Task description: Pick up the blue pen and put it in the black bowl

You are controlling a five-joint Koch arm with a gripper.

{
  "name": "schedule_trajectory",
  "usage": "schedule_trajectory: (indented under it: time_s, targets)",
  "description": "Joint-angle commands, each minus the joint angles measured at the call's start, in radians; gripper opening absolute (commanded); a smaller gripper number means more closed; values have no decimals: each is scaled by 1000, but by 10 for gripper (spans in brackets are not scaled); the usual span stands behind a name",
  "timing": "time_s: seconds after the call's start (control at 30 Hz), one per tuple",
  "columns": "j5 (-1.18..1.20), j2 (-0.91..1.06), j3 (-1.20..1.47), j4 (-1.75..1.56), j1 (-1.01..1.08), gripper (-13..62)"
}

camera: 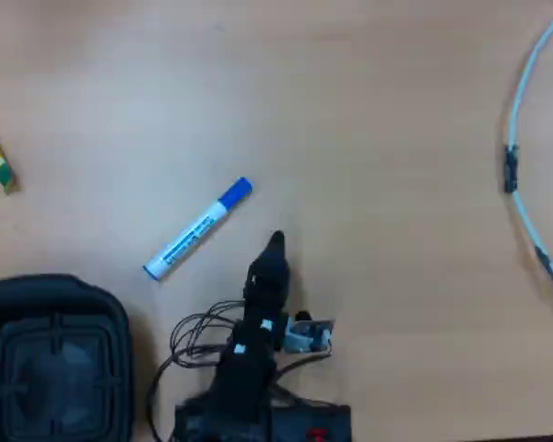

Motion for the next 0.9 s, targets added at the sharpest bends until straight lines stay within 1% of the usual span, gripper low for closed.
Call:
schedule_trajectory:
  time_s: [0.0, 0.33, 0.43, 0.53, 0.7, 0.8, 0.87]
  targets:
    - [-132, -360, -1015, 1246, -179, 521]
    - [-130, -360, -1032, 1256, -183, 521]
    - [-132, -362, -1111, 1324, -213, 523]
    - [-132, -380, -1259, 1453, -241, 523]
    - [-140, -577, -1448, 1580, -301, 529]
    - [-160, -630, -1511, 1601, -351, 529]
    - [-215, -653, -1528, 1603, -380, 523]
